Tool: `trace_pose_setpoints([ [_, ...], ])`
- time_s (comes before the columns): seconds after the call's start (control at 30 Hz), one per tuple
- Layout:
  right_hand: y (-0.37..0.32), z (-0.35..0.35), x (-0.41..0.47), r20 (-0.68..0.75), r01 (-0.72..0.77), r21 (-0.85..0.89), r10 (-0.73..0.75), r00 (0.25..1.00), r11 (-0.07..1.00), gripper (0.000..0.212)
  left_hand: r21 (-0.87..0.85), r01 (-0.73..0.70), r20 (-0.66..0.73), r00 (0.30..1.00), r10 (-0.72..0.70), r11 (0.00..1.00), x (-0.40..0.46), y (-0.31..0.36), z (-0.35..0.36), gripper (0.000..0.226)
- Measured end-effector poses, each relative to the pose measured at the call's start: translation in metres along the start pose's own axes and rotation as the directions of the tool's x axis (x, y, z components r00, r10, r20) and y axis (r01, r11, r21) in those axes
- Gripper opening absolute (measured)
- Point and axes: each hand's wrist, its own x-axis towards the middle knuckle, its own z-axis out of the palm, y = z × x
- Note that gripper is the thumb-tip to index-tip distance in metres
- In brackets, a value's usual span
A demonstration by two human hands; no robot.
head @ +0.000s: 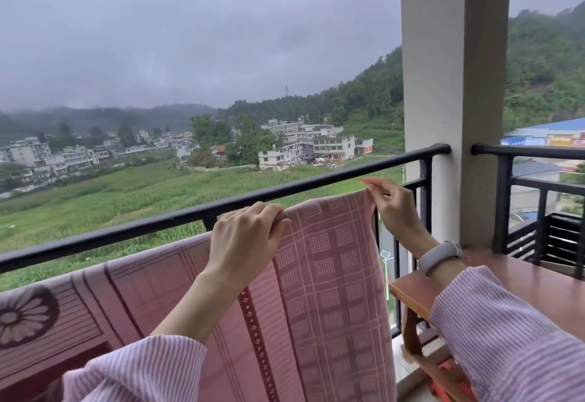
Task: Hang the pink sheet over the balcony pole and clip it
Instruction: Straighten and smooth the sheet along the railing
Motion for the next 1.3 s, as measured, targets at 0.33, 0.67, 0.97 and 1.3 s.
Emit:
trace_pose_setpoints([
  [0.33, -0.087, 0.100, -0.073, 0.192, 0.603, -0.414, -0.582, 0.790, 0.682, 0.034, 0.157, 0.030, 0.065, 0.997, -0.041, 0.987, -0.053, -0.062, -0.051, 0.034],
  [0.67, -0.210, 0.260, -0.178, 0.395, 0.714, -0.293, -0.600, 0.696, 0.636, 0.044, 0.393, 0.241, 0.102, 0.948, -0.303, 0.887, -0.192, -0.225, -0.190, 0.047],
  [0.97, -0.352, 0.416, -0.284, 0.440, 0.692, -0.304, -0.548, 0.712, 0.655, 0.051, 0.501, 0.391, 0.139, 0.845, -0.517, 0.772, -0.332, -0.393, -0.338, 0.060],
  [1.3, -0.502, 0.575, -0.396, 0.463, 0.699, -0.286, -0.544, 0.700, 0.656, 0.061, 0.448, 0.413, 0.194, 0.821, -0.537, 0.793, -0.438, -0.524, -0.453, 0.062],
])
